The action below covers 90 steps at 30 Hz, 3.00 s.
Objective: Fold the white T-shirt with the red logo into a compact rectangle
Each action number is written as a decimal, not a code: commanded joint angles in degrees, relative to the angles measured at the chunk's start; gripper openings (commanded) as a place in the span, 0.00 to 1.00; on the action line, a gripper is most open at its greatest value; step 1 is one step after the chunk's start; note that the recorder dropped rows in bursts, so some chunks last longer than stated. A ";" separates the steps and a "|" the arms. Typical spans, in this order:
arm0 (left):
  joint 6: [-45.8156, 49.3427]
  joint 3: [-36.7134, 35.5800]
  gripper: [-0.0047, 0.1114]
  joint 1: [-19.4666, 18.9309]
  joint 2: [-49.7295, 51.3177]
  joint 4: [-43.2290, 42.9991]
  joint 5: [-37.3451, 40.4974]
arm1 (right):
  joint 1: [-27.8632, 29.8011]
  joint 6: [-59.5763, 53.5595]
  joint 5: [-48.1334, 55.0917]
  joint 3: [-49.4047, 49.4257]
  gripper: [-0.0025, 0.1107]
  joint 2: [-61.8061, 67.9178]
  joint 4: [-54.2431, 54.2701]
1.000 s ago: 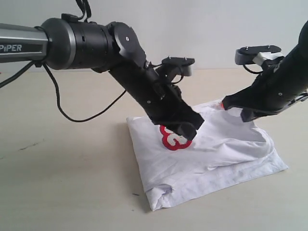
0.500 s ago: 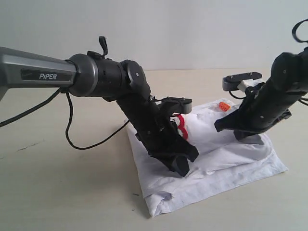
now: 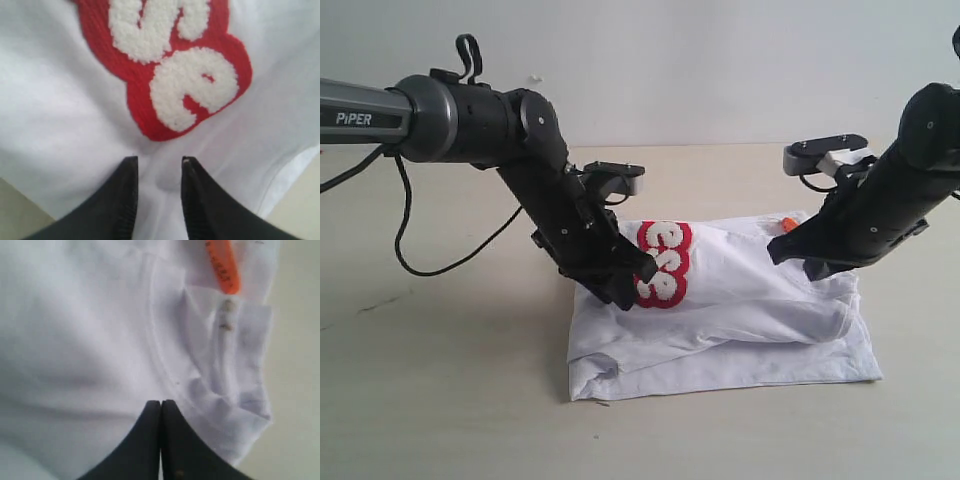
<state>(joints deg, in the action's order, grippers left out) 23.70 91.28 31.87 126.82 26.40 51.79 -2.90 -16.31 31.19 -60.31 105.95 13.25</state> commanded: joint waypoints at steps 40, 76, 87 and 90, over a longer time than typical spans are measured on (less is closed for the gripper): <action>-9.89 0.03 0.31 -6.44 4.19 -8.20 -3.31 | -8.79 -8.94 1.38 -0.09 0.02 8.86 15.24; -0.27 -25.27 0.04 -9.40 -14.57 4.91 -13.18 | -6.65 2.05 -2.67 -0.09 0.02 1.12 -7.70; 3.27 -27.61 0.04 -9.40 -13.29 8.32 -18.28 | -7.07 -5.56 1.82 -0.09 0.02 5.36 -1.27; 3.27 -27.61 0.04 -9.50 -12.29 6.85 -19.78 | -7.07 -8.31 4.07 -0.09 0.02 5.46 1.89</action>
<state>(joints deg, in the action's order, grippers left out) 26.57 63.88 22.36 113.58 34.50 34.15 -9.84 -21.73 33.19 -60.53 111.12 12.24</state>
